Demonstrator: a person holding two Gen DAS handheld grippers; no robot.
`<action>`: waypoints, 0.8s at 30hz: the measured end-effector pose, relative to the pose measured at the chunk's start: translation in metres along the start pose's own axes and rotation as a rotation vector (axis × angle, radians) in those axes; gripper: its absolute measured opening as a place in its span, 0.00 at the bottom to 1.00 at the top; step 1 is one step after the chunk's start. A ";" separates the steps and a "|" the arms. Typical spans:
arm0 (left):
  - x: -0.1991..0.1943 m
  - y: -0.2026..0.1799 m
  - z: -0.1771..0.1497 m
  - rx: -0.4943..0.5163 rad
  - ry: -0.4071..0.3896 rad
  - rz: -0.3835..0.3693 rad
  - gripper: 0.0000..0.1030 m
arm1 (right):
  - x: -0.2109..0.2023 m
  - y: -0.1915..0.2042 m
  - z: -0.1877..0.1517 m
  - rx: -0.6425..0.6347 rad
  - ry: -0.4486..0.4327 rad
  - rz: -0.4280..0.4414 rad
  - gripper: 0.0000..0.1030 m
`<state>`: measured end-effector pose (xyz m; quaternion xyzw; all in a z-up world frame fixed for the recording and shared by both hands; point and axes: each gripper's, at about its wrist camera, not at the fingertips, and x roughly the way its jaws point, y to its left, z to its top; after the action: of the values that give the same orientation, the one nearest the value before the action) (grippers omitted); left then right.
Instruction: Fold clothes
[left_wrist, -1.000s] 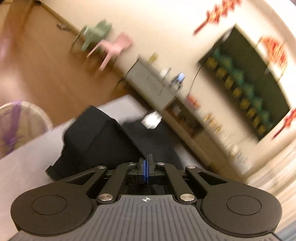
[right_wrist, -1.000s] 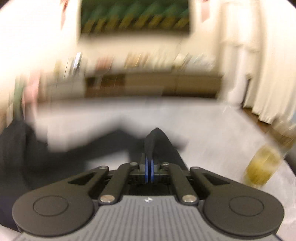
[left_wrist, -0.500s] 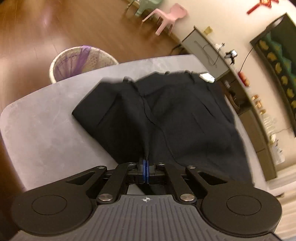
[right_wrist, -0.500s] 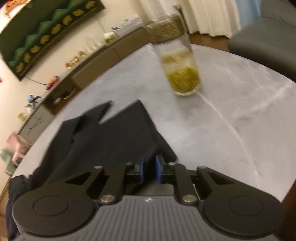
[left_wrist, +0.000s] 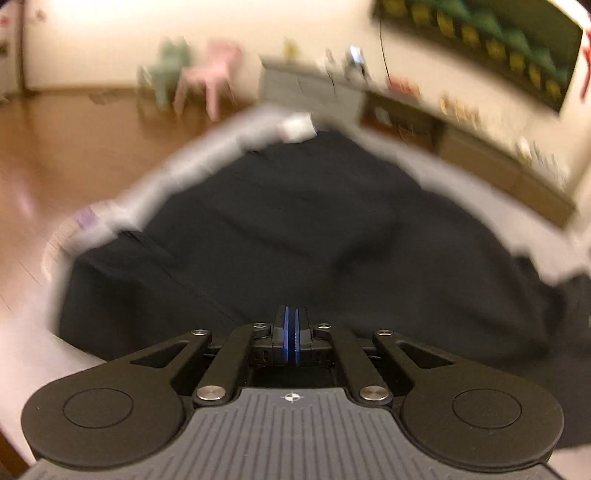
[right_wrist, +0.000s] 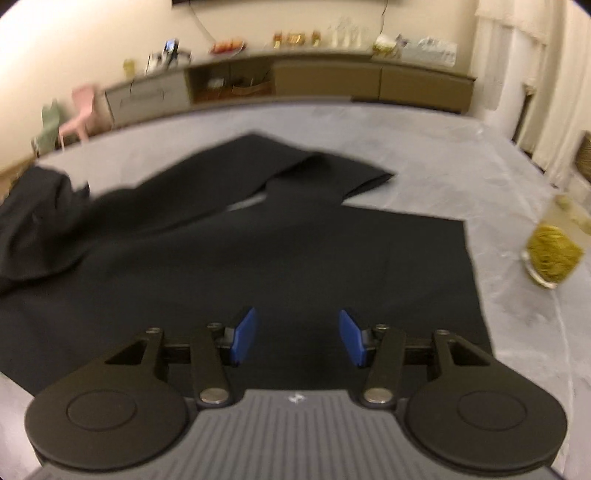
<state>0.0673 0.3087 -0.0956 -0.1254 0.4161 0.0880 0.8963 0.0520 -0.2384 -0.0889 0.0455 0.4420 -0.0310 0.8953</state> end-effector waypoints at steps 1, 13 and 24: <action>0.004 -0.004 -0.002 0.014 -0.015 0.005 0.02 | 0.006 -0.002 0.001 -0.002 0.022 -0.009 0.46; 0.069 -0.015 0.063 0.017 -0.041 0.054 0.02 | 0.042 -0.031 0.021 0.020 0.030 -0.065 0.42; 0.067 0.006 0.063 -0.066 0.000 -0.026 0.02 | 0.001 -0.024 0.046 -0.161 -0.147 -0.182 0.43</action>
<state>0.1542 0.3372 -0.1088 -0.1604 0.4115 0.0901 0.8927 0.0865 -0.2669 -0.0635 -0.0689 0.3787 -0.0797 0.9195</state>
